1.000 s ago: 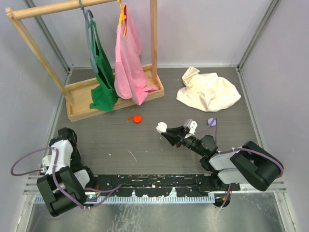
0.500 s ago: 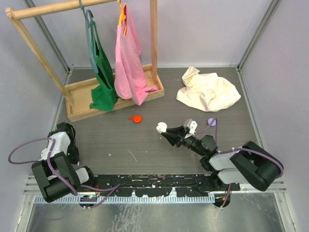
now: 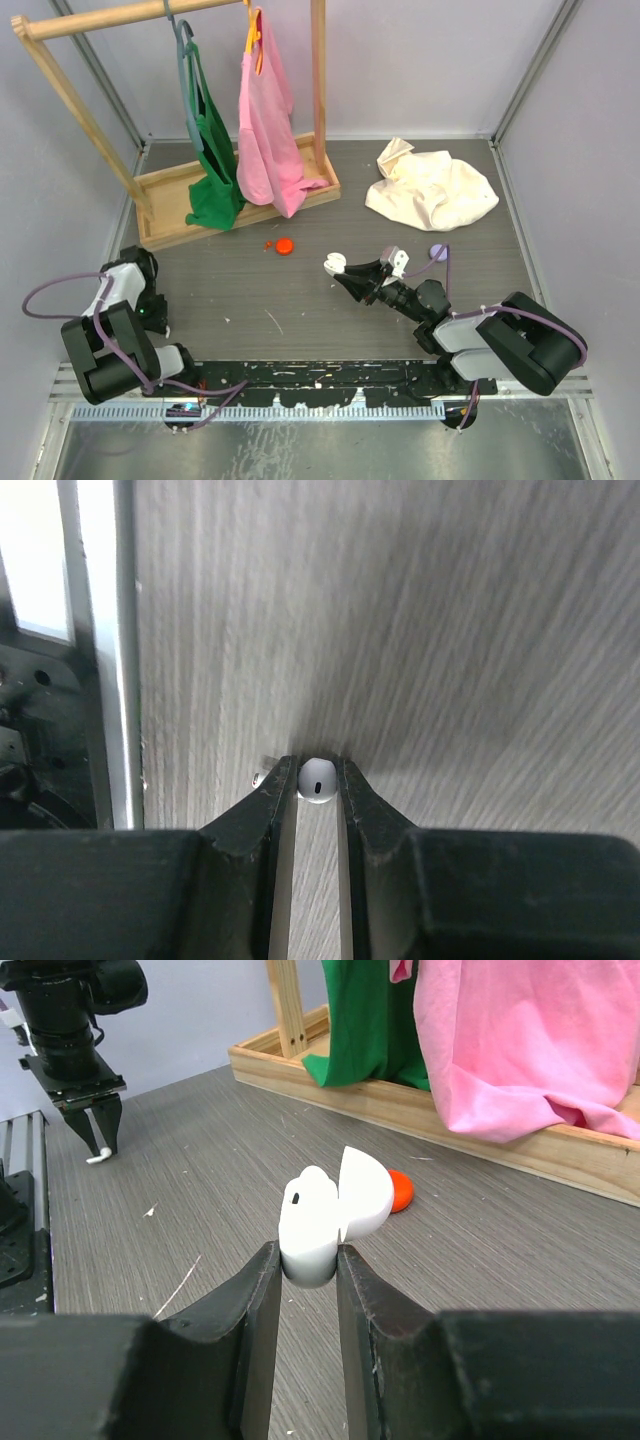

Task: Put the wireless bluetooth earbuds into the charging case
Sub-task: Move the earbud to the center of the board.

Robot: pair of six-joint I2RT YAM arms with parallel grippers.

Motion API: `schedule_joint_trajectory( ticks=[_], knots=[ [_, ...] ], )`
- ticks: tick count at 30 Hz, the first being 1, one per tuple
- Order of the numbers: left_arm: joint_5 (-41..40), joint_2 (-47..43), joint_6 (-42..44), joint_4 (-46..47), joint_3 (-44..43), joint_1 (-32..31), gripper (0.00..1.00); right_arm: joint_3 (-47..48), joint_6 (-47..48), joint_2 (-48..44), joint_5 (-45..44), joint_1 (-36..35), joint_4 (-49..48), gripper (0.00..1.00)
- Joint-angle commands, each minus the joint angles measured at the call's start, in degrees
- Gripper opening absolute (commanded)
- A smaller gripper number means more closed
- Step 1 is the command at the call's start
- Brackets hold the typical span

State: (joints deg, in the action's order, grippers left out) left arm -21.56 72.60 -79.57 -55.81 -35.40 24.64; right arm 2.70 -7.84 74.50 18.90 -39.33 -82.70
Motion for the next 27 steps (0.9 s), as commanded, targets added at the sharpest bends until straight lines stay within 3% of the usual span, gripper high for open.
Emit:
schedule_joint_trajectory(
  ticks=[1, 10, 27],
  knots=[
    [8.69, 0.65, 1.38, 1.26, 0.08, -4.38, 0.17, 0.48, 0.80, -1.34, -0.94, -0.31, -5.03, 0.08],
    [11.76, -0.29, 1.07, 4.51, -0.83, -15.64, 0.17, 0.27, 1.88, -3.25, -1.55, -0.30, -3.48, 0.08],
    [10.47, 15.06, 6.24, 6.50, -14.36, -47.22, 0.18, 0.38, 4.37, -5.83, -2.98, -0.28, 0.29, 0.08]
  ],
)
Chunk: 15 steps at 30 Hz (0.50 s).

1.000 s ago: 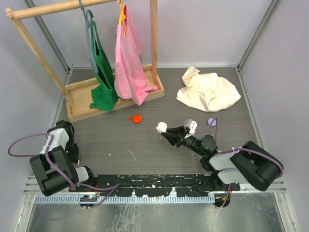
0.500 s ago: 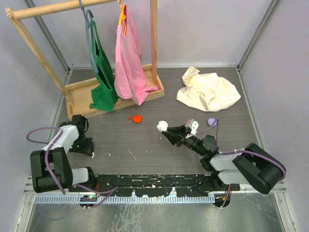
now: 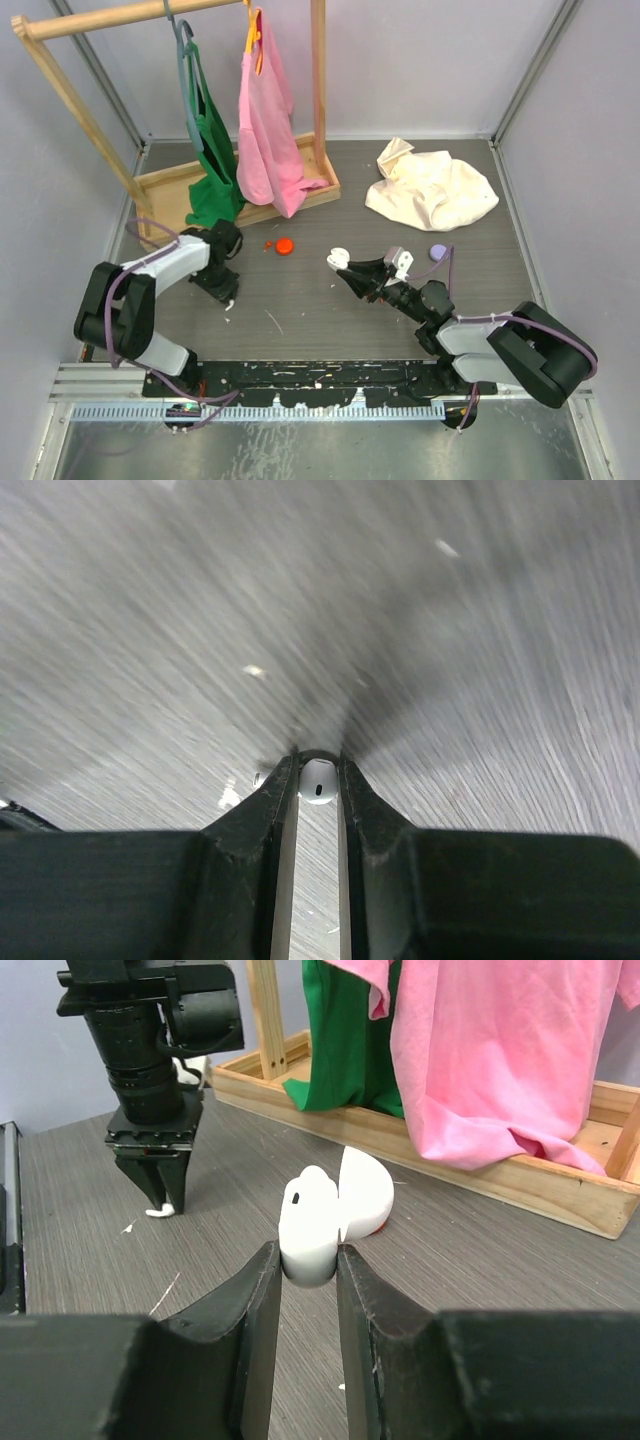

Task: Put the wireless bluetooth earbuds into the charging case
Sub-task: Move the earbud to the center of the board.

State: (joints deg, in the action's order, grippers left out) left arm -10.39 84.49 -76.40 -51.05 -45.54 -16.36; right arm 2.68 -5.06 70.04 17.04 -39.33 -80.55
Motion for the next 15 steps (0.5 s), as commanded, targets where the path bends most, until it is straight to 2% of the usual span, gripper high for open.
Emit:
schedule_joint_trajectory(
  ticks=[1, 9, 15],
  knots=[
    [-0.42, 4.36, 4.10, 2.27, -5.36, -7.89, 0.19, 0.40, 1.69, -1.44, -1.21, -0.29, -1.74, 0.08],
    [2.04, 9.49, 12.36, 7.32, -10.21, -16.80, 0.28, 0.62, 2.54, -1.89, -1.58, -0.25, -0.39, 0.08],
    [3.10, 7.37, 17.25, 10.20, -9.57, -17.48, 0.53, 1.00, 2.95, -1.75, -1.22, -0.28, 0.63, 0.08]
  ],
)
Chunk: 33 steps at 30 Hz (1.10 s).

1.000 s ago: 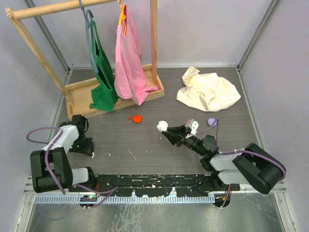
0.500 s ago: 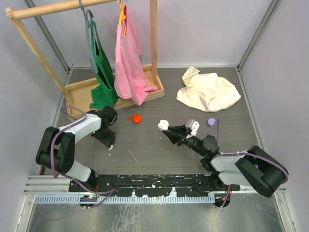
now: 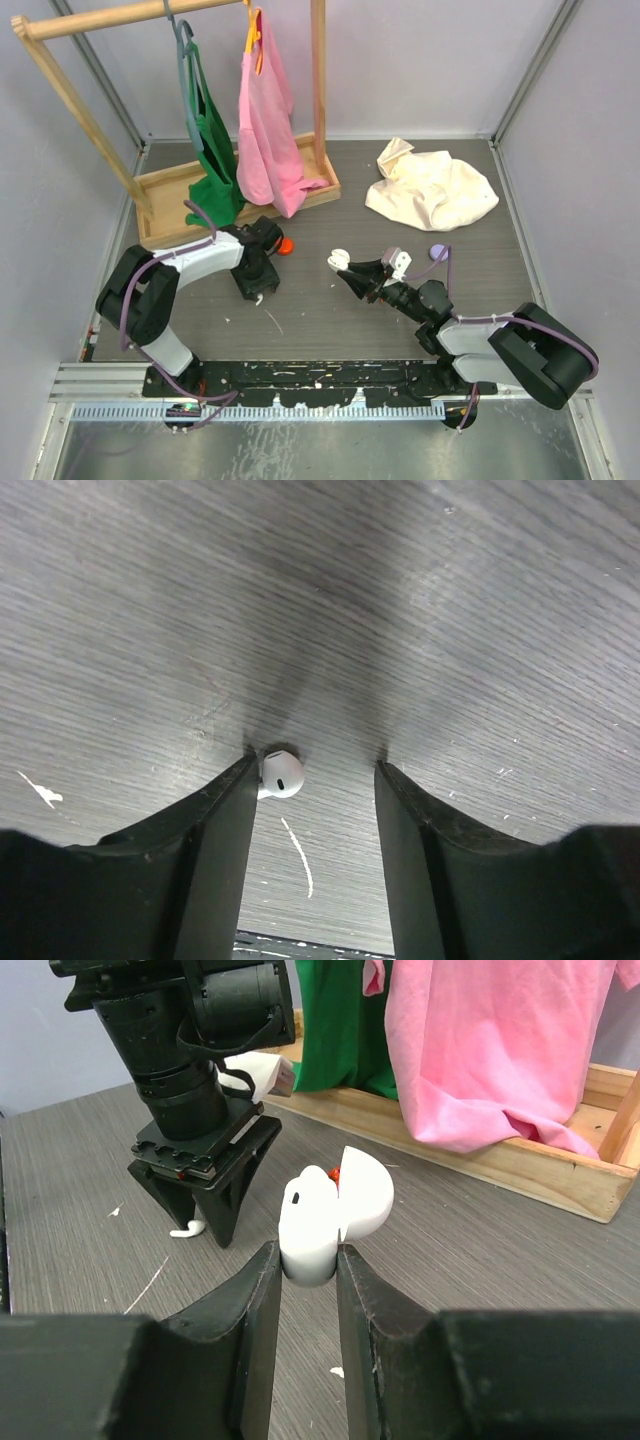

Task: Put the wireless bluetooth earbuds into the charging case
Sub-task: Move the earbud to the center of the board, then pick up the earbud from the center of the board.

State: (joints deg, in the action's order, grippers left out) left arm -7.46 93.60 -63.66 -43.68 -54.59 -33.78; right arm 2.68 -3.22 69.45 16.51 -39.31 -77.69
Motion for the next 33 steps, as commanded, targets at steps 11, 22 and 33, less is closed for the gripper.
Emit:
schedule_joint_trajectory(
  ticks=[11, 22, 33],
  knots=[
    [3.48, -5.35, 9.17, 5.09, 2.38, -1.56, 0.60, 1.19, 1.91, -1.48, -0.78, -0.26, -0.89, 0.08],
    [3.04, -3.71, 8.18, 4.11, -0.26, -5.87, 0.59, 1.28, 2.00, -1.51, -0.61, -0.25, -0.71, 0.08],
    [-8.58, -6.84, 7.25, -6.62, -3.00, -6.40, 0.53, 1.44, 1.91, -1.35, -0.49, -0.25, -0.53, 0.08]
  ],
)
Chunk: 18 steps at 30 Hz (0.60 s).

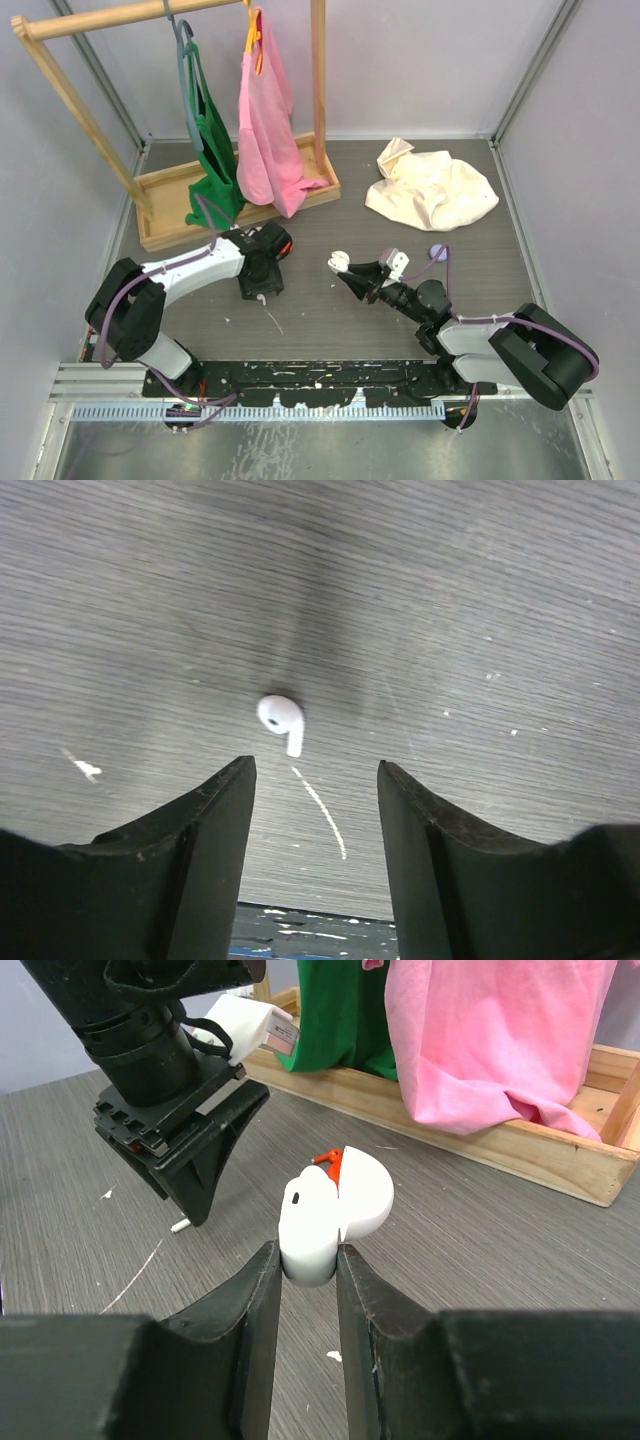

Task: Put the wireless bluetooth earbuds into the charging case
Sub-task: Pick up the earbud from the center of the board.

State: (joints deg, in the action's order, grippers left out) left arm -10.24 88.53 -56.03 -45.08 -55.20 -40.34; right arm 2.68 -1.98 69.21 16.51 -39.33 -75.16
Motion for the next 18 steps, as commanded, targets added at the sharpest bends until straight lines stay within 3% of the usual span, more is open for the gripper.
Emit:
schedule_joint_trajectory(
  ticks=[1, 8, 18],
  knots=[
    [-6.43, -1.31, -0.84, -5.92, -2.70, 0.13, 0.50, 1.45, 0.66, -1.02, -0.47, -0.23, -3.11, 0.08],
    [-7.55, 3.11, -0.49, -7.94, -6.02, 0.09, 0.42, 1.54, 0.67, -1.00, -0.34, -0.30, -2.98, 0.08],
    [-6.36, 7.01, -0.58, -6.87, -6.67, 0.57, 0.40, 1.54, 0.76, -1.40, -0.43, -0.30, -2.45, 0.08]
  ],
)
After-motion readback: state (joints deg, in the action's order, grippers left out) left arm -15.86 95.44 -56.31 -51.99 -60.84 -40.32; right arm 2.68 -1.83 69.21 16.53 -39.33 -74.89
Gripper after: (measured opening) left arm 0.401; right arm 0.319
